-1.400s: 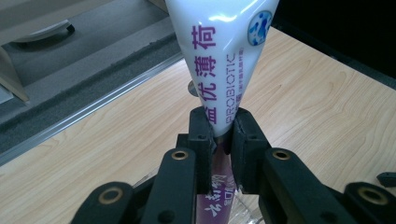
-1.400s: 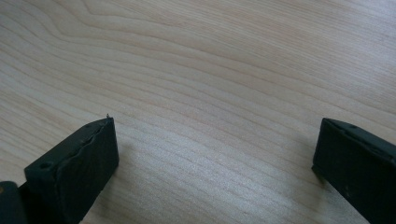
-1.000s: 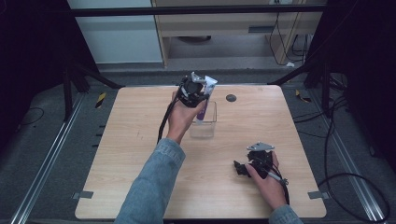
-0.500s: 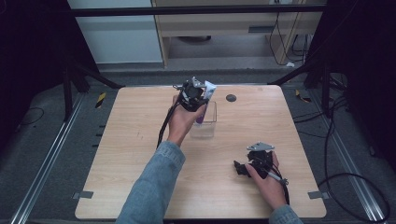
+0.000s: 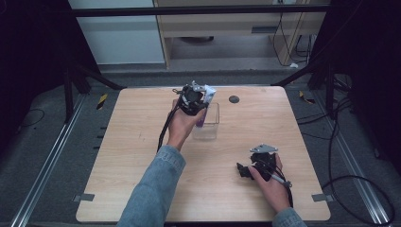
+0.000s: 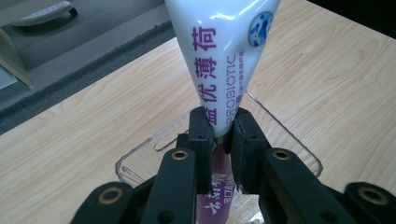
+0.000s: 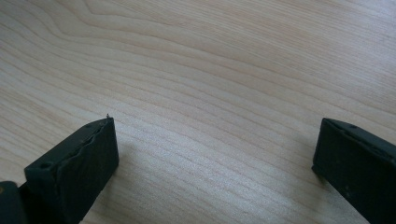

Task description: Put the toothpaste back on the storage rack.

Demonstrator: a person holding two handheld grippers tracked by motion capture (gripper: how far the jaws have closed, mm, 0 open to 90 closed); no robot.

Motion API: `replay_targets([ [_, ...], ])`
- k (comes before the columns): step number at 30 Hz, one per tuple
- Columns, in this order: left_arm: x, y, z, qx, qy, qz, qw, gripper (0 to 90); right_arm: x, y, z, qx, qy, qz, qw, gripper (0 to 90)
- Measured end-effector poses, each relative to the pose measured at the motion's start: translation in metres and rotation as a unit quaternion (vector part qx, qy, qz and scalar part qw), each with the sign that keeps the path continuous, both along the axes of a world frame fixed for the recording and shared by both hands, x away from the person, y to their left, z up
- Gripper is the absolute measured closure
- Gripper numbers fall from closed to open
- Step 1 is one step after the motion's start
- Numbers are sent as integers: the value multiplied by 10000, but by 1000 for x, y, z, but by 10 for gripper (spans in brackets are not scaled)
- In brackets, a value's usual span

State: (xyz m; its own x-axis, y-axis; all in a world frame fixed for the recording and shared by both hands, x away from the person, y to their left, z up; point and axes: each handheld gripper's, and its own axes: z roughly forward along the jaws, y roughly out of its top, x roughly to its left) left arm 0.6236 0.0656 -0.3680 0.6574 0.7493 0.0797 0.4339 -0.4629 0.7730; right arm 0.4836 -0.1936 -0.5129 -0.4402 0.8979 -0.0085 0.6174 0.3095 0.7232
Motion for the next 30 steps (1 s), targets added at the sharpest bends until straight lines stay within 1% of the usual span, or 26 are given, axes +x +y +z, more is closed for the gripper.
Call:
replay_targets([
  [3, -1, 4, -1, -8, 22, 34, 10000, 795, 0, 0, 0, -1, 0, 0, 10000, 4],
  [10, -2, 5, -4, 34, 49, -7, 10000, 795, 0, 0, 0, -2, 2, 1, 10000, 4],
  [14, -2, 6, -6, 19, 71, -10, 10000, 794, 0, 0, 0, -1, 0, 1, 10000, 4],
  [18, -2, 7, -8, 70, 145, -17, 9999, 794, 0, 0, 0, -1, 2, 0, 10000, 4],
  [22, -2, 7, -9, 72, 191, -36, 9998, 794, 0, 0, 0, -1, 2, -1, 10000, 4],
  [25, -2, 4, -12, 179, 228, -69, 9996, 794, 0, 0, 0, -1, 1, 0, 10000, 4],
  [28, -2, 3, -13, 188, 267, -61, 9994, 794, 0, 0, 0, -2, 2, 1, 10000, 4],
  [30, -1, 4, -15, 178, 338, -46, 9993, 794, 0, 0, 0, -1, 2, 0, 10000, 4],
])
